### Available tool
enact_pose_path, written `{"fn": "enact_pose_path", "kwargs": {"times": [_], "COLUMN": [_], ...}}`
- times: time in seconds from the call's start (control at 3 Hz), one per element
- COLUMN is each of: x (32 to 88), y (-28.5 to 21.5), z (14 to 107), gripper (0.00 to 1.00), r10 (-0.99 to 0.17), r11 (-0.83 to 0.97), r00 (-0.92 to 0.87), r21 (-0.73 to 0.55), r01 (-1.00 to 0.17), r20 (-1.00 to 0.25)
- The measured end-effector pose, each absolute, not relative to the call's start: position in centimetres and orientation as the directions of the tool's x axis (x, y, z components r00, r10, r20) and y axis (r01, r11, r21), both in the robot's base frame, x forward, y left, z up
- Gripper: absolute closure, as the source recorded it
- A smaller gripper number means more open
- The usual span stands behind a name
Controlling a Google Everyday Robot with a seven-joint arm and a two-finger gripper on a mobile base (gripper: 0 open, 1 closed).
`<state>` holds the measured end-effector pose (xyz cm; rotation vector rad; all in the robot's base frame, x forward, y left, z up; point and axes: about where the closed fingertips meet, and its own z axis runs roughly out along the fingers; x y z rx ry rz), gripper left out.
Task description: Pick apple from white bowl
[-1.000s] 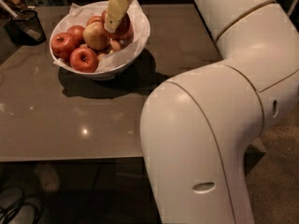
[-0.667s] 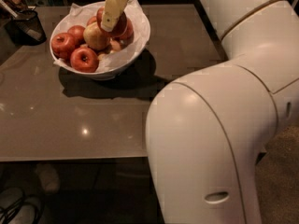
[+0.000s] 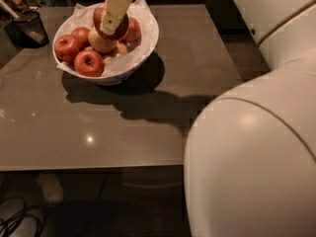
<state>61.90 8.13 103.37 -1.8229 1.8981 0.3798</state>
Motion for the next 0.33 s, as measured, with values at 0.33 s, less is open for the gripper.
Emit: {"fn": "enact_pose_path", "kwargs": {"times": [0.33], "x": [62.19], "y": [8.57], "z": [103.34], "gripper": [1.0], "r10": [-0.851], "r11": [0.08], "r00": [0.002], "r21": [-0.134], "r01": [-0.988], "r20": [-0.524]}}
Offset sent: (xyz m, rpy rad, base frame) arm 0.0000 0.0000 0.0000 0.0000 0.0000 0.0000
